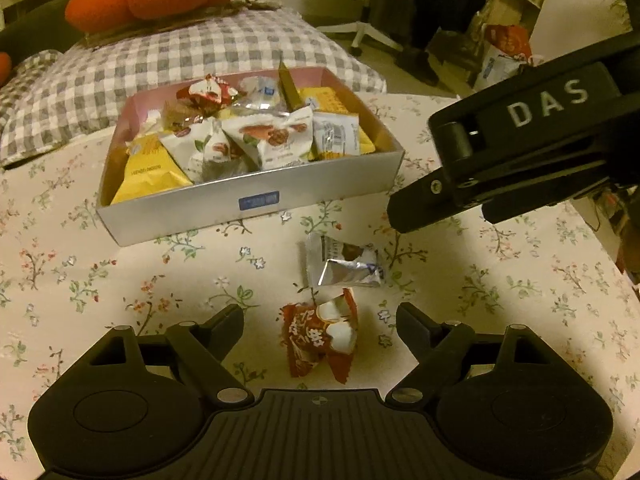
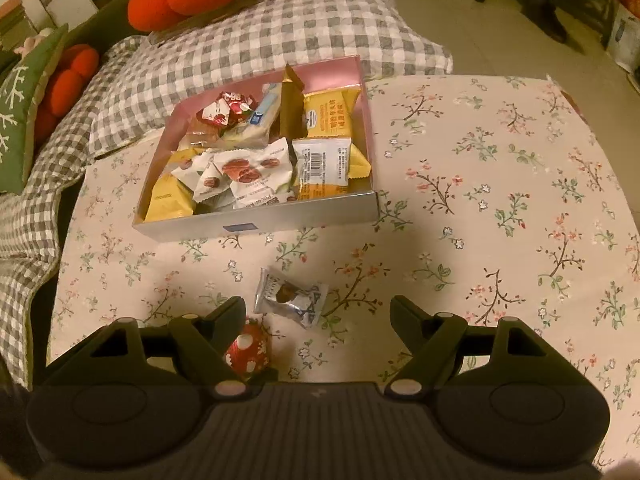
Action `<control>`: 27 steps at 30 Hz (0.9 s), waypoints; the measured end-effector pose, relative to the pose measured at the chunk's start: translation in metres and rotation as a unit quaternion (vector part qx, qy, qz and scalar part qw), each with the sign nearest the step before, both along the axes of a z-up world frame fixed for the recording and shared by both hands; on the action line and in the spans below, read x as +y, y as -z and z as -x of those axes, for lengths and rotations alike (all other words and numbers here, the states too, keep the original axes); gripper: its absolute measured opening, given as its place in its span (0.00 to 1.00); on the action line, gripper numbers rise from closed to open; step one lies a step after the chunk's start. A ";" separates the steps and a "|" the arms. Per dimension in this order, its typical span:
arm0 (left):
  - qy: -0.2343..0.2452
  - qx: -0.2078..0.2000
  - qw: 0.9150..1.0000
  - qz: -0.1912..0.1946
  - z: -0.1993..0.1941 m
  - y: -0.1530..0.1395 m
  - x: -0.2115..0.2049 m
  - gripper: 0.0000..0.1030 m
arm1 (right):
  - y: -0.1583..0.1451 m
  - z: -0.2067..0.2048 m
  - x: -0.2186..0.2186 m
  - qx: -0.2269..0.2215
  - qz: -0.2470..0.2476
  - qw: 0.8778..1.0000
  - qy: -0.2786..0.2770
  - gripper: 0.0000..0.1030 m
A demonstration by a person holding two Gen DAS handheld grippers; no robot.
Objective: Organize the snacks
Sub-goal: 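Grasp another red candy pack with the left gripper, then lift the red candy pack while the right gripper grasps the silver wrapped candy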
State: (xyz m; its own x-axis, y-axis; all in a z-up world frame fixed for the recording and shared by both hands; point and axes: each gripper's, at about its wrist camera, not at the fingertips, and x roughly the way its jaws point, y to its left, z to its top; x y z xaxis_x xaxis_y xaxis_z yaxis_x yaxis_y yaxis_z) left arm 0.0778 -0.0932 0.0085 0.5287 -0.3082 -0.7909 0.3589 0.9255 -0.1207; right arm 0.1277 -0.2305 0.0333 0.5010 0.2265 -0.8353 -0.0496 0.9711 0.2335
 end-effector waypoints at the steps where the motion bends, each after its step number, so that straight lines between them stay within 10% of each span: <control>1: -0.001 0.001 1.000 -0.002 -0.001 0.001 0.000 0.82 | 0.000 -0.001 0.000 0.001 0.000 1.000 0.000 0.74; 7: -0.004 0.005 1.000 -0.006 -0.002 0.006 0.002 0.75 | 0.001 -0.003 0.000 0.002 0.000 1.000 0.001 0.74; 12: -0.010 0.036 0.999 -0.009 -0.007 0.014 0.008 0.31 | 0.002 -0.003 0.000 0.004 0.002 1.000 0.000 0.74; 27: -0.072 0.063 0.995 0.005 -0.018 0.011 0.040 0.29 | 0.027 -0.015 0.022 -0.001 0.053 0.997 -0.060 0.64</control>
State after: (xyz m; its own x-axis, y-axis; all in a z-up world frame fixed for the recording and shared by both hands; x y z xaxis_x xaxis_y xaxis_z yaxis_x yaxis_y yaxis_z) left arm 0.0955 -0.0528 -0.0020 0.4646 -0.2452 -0.8509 0.2045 0.9646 -0.1663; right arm 0.1427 -0.2090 0.0060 0.4778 0.1950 -0.8566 -0.1670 0.9774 0.1293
